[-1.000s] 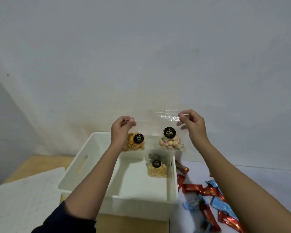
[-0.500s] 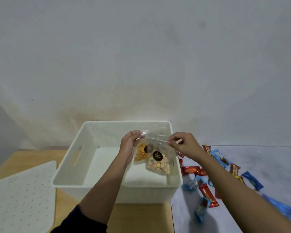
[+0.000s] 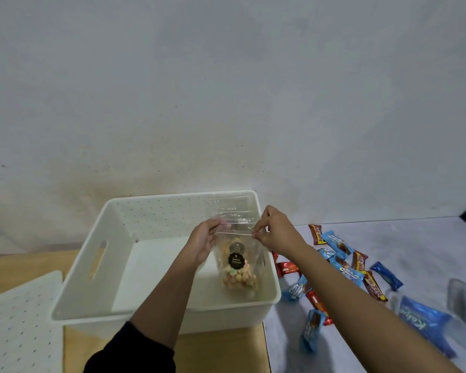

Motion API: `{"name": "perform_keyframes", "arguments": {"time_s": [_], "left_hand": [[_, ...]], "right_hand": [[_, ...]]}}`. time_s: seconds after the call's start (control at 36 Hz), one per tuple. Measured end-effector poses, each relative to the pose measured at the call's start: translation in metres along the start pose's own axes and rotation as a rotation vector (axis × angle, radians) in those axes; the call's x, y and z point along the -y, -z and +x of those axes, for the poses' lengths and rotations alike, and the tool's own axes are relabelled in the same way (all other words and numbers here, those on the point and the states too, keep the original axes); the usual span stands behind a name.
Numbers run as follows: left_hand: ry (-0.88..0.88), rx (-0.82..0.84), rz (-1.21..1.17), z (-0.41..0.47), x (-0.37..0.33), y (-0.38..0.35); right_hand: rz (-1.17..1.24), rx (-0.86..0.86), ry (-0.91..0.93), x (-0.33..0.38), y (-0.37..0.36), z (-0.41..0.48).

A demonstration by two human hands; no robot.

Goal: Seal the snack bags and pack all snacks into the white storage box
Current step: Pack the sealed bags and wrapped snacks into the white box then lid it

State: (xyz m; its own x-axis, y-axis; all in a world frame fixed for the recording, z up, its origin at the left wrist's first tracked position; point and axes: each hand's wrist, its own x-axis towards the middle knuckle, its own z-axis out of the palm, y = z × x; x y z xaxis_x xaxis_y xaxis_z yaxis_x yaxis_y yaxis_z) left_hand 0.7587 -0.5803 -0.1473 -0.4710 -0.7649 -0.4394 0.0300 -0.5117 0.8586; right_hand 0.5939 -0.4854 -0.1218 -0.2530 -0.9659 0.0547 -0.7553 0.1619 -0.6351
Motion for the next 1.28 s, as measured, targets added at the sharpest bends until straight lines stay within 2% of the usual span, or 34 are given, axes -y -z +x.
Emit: {"name": "perform_keyframes", "arguments": {"time_s": [0.31, 0.5, 0.75, 1.0, 1.28], "left_hand": [[-0.016, 0.038, 0.117, 0.007, 0.013, 0.012], [-0.010, -0.030, 0.228, 0.010, 0.013, 0.013], [-0.073, -0.061, 0.340, 0.000, 0.009, 0.013], [-0.145, -0.116, 0.423, -0.009, 0.010, 0.008], [-0.173, -0.211, 0.656, -0.031, 0.005, -0.010]], "right_hand": [[0.044, -0.155, -0.138, -0.001, -0.022, 0.003], [-0.044, -0.036, -0.228, -0.003, -0.024, 0.011], [-0.092, -0.025, -0.257, 0.004, -0.027, 0.005], [-0.094, 0.011, -0.306, 0.007, -0.028, 0.001], [-0.010, 0.095, -0.273, 0.012, -0.014, -0.015]]}}
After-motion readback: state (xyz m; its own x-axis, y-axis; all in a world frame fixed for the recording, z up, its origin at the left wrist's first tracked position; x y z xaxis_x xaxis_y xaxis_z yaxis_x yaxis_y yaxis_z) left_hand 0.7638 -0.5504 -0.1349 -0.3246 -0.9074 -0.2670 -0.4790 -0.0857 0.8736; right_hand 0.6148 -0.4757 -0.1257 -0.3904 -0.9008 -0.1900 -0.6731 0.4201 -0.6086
